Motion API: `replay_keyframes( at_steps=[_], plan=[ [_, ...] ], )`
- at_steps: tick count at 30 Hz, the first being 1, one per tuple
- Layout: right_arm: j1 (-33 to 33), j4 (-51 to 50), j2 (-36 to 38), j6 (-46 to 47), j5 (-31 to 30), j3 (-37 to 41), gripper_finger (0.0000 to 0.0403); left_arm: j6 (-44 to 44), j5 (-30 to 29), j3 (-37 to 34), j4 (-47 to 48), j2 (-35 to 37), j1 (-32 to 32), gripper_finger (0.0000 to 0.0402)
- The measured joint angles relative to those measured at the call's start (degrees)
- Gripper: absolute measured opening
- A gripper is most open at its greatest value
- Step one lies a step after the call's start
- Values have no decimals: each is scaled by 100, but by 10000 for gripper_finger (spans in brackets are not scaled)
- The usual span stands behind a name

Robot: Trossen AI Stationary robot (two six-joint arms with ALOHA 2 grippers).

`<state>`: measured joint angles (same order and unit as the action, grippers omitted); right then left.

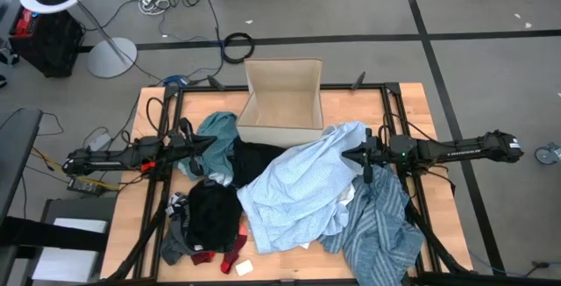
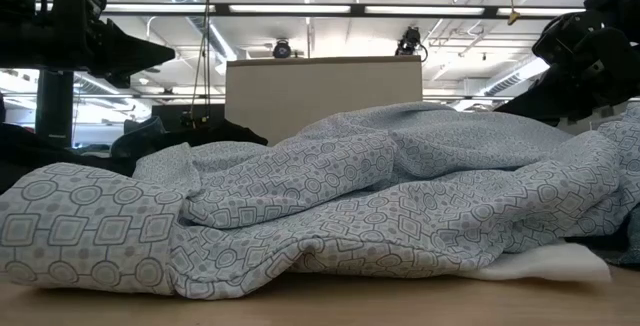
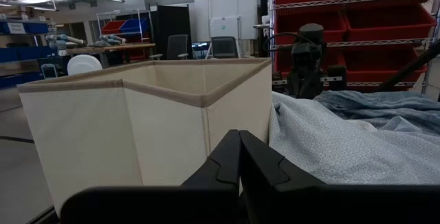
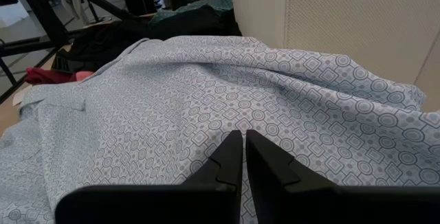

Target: Sort clothes

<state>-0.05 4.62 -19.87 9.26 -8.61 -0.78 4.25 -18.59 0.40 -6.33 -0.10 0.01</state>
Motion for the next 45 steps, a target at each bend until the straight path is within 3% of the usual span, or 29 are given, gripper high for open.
replay_keyframes(
  at_steps=[31,39,43,45],
  plan=[
    [0,-2,1,1,1,0,23,16,-1,2,-6,-1,-1,12],
    [0,-1,-1,1,1,0,23,675,0,2,-129,-2,-2,11],
    [0,-1,1,1,1,0,23,573,2,1,-172,-2,-2,12],
    [1,0,-1,2,1,0,23,29,14,1,-210,-2,-2,12]
  ],
)
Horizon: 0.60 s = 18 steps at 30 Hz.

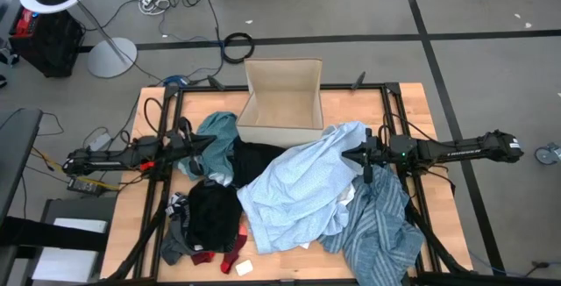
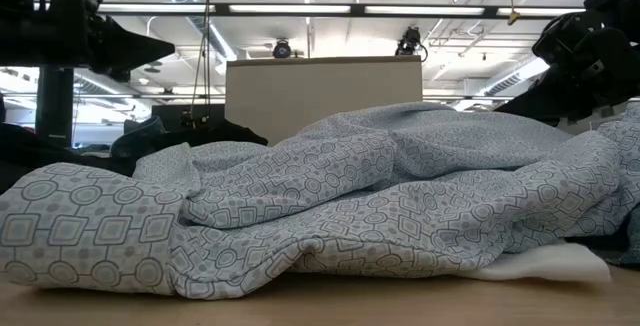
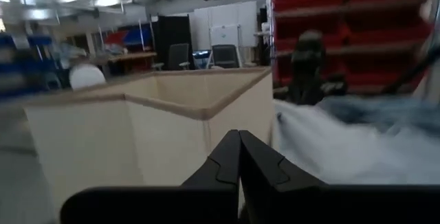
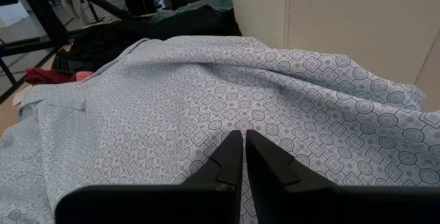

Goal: Sort clothes
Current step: Put the top black underwear into the laundry organizer

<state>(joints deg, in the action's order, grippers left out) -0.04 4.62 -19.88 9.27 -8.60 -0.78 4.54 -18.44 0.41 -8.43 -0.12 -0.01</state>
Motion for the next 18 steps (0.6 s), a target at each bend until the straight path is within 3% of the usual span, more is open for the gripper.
replay_keyframes(
  at_steps=[6,18],
  plan=[
    [0,0,0,0,0,0,23,-1537,14,1,3,0,0,12],
    [0,-2,2,-2,-2,0,23,-1701,14,-1,-249,2,0,11]
  ],
)
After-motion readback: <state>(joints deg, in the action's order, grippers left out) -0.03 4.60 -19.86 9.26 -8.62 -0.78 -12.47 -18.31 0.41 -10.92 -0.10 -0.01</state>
